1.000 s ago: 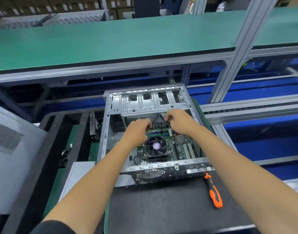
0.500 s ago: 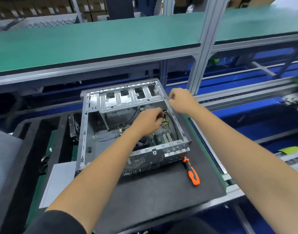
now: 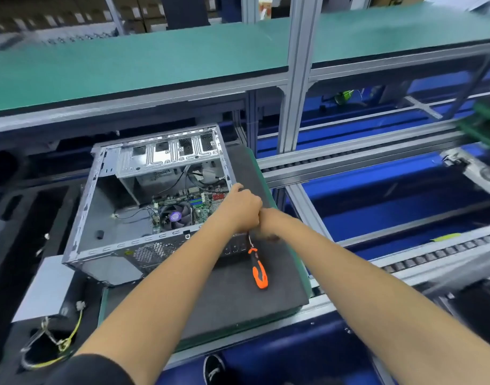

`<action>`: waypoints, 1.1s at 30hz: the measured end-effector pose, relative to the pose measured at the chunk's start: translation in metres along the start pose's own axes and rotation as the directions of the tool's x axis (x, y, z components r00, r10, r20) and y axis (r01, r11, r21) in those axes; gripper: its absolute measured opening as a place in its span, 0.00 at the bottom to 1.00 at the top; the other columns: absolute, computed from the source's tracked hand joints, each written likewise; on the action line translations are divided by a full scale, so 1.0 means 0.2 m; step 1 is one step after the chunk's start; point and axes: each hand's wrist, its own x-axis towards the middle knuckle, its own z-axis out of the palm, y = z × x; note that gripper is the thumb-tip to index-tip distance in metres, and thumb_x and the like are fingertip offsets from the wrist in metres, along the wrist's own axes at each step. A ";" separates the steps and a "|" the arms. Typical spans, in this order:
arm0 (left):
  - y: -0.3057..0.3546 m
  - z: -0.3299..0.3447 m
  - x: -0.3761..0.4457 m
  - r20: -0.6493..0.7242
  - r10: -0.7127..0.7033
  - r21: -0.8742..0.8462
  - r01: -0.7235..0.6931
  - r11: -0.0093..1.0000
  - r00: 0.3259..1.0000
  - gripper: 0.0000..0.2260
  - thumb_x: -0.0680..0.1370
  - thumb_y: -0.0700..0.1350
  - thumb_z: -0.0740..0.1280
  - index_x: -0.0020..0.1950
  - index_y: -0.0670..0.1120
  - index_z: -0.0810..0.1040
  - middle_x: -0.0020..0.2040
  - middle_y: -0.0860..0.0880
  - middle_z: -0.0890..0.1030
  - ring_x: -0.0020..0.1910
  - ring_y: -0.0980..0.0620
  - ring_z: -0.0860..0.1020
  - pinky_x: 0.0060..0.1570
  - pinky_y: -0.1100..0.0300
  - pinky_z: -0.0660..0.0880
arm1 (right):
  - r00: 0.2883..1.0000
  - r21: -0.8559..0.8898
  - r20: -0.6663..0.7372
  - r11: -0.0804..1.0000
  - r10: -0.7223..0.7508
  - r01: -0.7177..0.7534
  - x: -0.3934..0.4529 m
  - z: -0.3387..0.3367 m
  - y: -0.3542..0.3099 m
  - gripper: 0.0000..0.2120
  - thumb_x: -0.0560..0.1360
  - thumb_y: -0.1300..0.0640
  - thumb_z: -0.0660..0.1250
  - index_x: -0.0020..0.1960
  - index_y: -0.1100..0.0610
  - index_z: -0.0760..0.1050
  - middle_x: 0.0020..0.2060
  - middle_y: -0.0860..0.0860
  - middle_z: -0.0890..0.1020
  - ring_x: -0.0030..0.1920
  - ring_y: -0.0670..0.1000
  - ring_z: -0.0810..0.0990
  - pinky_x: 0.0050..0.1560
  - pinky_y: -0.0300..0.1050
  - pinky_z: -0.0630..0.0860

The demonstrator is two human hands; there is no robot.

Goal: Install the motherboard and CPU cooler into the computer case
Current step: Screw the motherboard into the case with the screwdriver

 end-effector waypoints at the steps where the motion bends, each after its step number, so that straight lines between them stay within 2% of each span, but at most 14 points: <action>1: 0.03 0.00 0.00 0.059 0.003 0.047 -0.005 0.999 0.998 0.05 0.74 0.40 0.59 0.41 0.46 0.74 0.43 0.47 0.81 0.46 0.46 0.76 0.64 0.50 0.58 | 0.998 0.012 0.069 1.000 0.016 -0.016 0.00 0.04 -0.01 0.08 0.76 0.65 0.61 0.39 0.61 0.72 0.41 0.58 0.80 0.31 0.53 0.77 0.36 0.45 0.76; 3: 0.08 -0.01 0.01 0.126 0.002 0.130 -0.018 0.991 0.992 0.04 0.75 0.39 0.59 0.41 0.46 0.71 0.44 0.48 0.81 0.44 0.47 0.76 0.62 0.49 0.59 | 0.982 0.081 0.186 0.996 0.026 -0.042 0.02 0.10 -0.01 0.09 0.79 0.57 0.61 0.43 0.62 0.74 0.39 0.57 0.78 0.29 0.52 0.74 0.41 0.45 0.77; 6: 0.15 0.00 0.02 0.170 -0.009 0.208 -0.026 0.978 0.985 0.06 0.77 0.37 0.58 0.43 0.46 0.72 0.47 0.48 0.81 0.45 0.47 0.77 0.55 0.52 0.62 | 0.980 0.169 0.198 0.985 -0.006 -0.028 0.04 0.15 -0.01 0.11 0.78 0.51 0.63 0.50 0.60 0.73 0.38 0.56 0.76 0.30 0.53 0.73 0.46 0.47 0.77; 10: 0.17 0.01 0.03 0.176 -0.039 0.220 0.000 0.976 0.984 0.06 0.77 0.39 0.59 0.41 0.46 0.69 0.40 0.50 0.76 0.38 0.47 0.72 0.47 0.53 0.58 | 0.984 0.183 0.177 0.983 -0.033 0.000 0.08 0.22 0.00 0.13 0.76 0.50 0.65 0.54 0.59 0.73 0.36 0.54 0.75 0.33 0.53 0.76 0.50 0.49 0.80; 13: 0.16 0.01 0.04 0.182 -0.051 0.188 0.016 0.982 0.982 0.09 0.76 0.39 0.60 0.37 0.46 0.66 0.37 0.50 0.73 0.34 0.49 0.69 0.46 0.53 0.58 | 0.992 0.215 0.128 0.976 -0.008 -0.020 0.11 0.26 0.00 0.11 0.73 0.54 0.65 0.52 0.60 0.75 0.34 0.55 0.76 0.34 0.56 0.78 0.47 0.49 0.81; 14: 0.16 0.01 0.05 0.179 -0.053 0.172 0.022 0.985 0.982 0.10 0.76 0.40 0.60 0.35 0.46 0.65 0.37 0.50 0.74 0.33 0.49 0.68 0.45 0.54 0.58 | 0.991 0.240 0.136 0.970 -0.001 -0.032 0.11 0.26 0.01 0.10 0.73 0.55 0.64 0.50 0.60 0.75 0.34 0.55 0.76 0.34 0.57 0.79 0.44 0.48 0.81; 16: 0.16 0.02 0.06 0.130 -0.067 0.086 0.056 0.995 0.989 0.08 0.77 0.41 0.59 0.38 0.45 0.68 0.40 0.49 0.77 0.36 0.48 0.71 0.45 0.55 0.59 | 0.970 0.280 0.243 0.958 -0.010 -0.060 0.10 0.21 0.01 0.09 0.75 0.55 0.62 0.46 0.61 0.72 0.35 0.56 0.76 0.34 0.57 0.79 0.39 0.45 0.79; 18: 0.14 0.00 0.07 0.060 -0.101 -0.098 0.106 0.989 0.993 0.06 0.77 0.41 0.59 0.44 0.46 0.75 0.45 0.46 0.80 0.43 0.45 0.76 0.44 0.55 0.61 | 0.922 0.281 0.386 0.955 -0.019 -0.098 0.09 0.14 0.01 0.11 0.78 0.52 0.58 0.44 0.60 0.70 0.36 0.56 0.77 0.34 0.53 0.79 0.35 0.41 0.74; 19: 0.12 -0.01 0.07 0.045 -0.120 -0.196 0.127 0.972 0.992 0.07 0.77 0.41 0.59 0.47 0.45 0.77 0.48 0.45 0.81 0.47 0.44 0.77 0.44 0.56 0.63 | 0.912 0.273 0.409 0.957 -0.024 -0.097 0.09 0.10 0.02 0.12 0.79 0.51 0.57 0.43 0.59 0.70 0.35 0.56 0.78 0.33 0.50 0.79 0.34 0.39 0.72; 23: 0.06 -0.06 0.10 0.086 -0.176 -0.459 0.196 0.866 0.981 0.10 0.74 0.38 0.60 0.49 0.45 0.79 0.50 0.46 0.80 0.49 0.44 0.77 0.41 0.55 0.72 | 0.941 0.239 0.336 0.970 -0.037 -0.047 0.03 -0.06 0.06 0.13 0.79 0.52 0.55 0.38 0.57 0.68 0.31 0.54 0.76 0.29 0.50 0.76 0.30 0.39 0.68; 28: 0.02 -0.07 0.15 0.056 -0.231 -0.571 0.221 0.791 0.971 0.09 0.72 0.35 0.61 0.45 0.50 0.72 0.49 0.45 0.80 0.44 0.47 0.74 0.41 0.55 0.71 | 0.992 0.323 0.128 0.946 -0.013 -0.029 -0.08 -0.40 0.20 0.07 0.76 0.59 0.62 0.40 0.59 0.71 0.30 0.55 0.76 0.29 0.52 0.75 0.33 0.44 0.72; 31: 0.00 -0.07 0.15 0.039 -0.226 -0.688 0.190 0.700 0.973 0.14 0.74 0.34 0.59 0.55 0.49 0.72 0.48 0.47 0.79 0.45 0.46 0.75 0.46 0.52 0.74 | 1.000 0.272 0.017 0.962 -0.003 -0.001 -0.20 -0.66 0.24 0.05 0.74 0.61 0.65 0.40 0.61 0.75 0.26 0.53 0.78 0.25 0.51 0.76 0.28 0.39 0.72; 33: 0.01 -0.09 0.16 -0.074 -0.275 -0.729 0.136 0.671 0.959 0.09 0.77 0.40 0.60 0.57 0.48 0.72 0.44 0.48 0.78 0.43 0.46 0.75 0.42 0.52 0.72 | 0.998 0.216 -0.046 0.976 -0.029 0.039 -0.29 -0.81 0.21 0.05 0.72 0.63 0.67 0.37 0.61 0.77 0.24 0.53 0.79 0.23 0.50 0.76 0.26 0.38 0.71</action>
